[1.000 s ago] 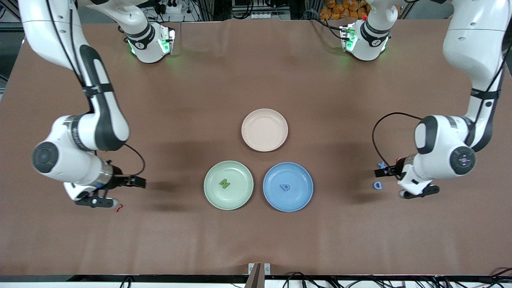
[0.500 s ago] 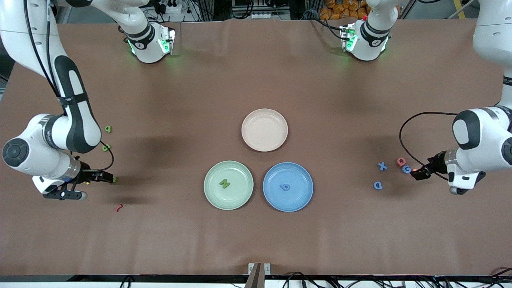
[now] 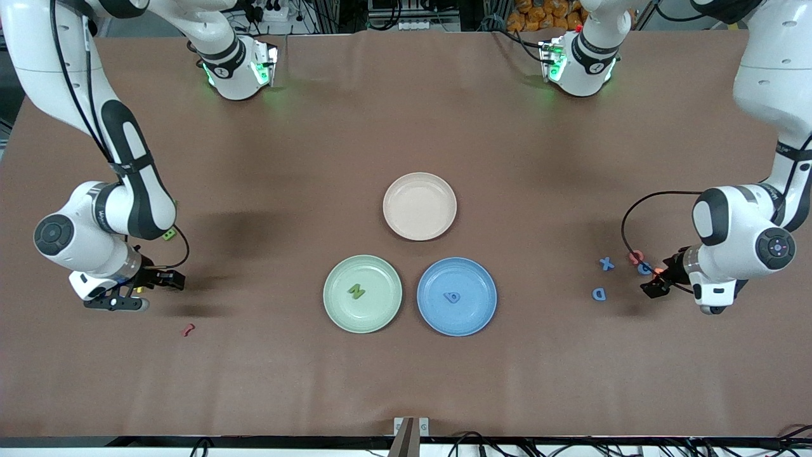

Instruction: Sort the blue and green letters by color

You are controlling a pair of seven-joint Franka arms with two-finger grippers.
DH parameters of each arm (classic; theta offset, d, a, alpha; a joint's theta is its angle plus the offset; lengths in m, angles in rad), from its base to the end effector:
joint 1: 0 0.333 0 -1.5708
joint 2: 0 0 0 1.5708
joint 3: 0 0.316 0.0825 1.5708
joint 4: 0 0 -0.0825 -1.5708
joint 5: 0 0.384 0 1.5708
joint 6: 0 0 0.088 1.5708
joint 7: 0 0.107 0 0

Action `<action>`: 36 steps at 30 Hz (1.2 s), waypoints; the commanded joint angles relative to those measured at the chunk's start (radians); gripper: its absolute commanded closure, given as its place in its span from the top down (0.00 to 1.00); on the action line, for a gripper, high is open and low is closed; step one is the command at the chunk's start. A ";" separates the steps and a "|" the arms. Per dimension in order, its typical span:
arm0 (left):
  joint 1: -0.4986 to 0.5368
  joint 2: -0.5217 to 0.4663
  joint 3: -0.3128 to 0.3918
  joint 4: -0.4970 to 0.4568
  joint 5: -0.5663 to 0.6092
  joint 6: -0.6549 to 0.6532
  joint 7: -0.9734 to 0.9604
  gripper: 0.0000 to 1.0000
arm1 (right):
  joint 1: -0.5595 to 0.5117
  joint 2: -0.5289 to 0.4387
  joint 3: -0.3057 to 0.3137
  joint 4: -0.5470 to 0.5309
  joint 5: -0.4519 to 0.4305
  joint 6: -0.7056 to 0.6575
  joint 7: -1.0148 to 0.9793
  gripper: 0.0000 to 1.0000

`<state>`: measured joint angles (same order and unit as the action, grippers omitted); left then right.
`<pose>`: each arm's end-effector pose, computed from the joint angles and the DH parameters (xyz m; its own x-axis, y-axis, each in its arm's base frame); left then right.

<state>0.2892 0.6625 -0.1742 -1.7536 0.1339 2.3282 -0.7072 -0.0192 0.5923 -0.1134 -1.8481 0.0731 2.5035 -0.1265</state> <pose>0.6499 0.0859 0.1900 0.7234 0.6871 -0.0674 0.6865 -0.7262 -0.0355 0.6454 -0.0819 0.2099 0.9970 -0.0412 0.0657 -0.0428 -0.9988 0.0243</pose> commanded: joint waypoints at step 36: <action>0.008 -0.021 -0.011 -0.090 0.021 0.017 -0.038 1.00 | -0.007 0.031 0.052 -0.003 -0.004 0.054 0.011 0.00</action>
<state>0.2927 0.6764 -0.1758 -1.7910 0.1345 2.3424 -0.7116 -0.0191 0.6494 -0.1023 -1.8528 0.0735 2.5689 -0.1330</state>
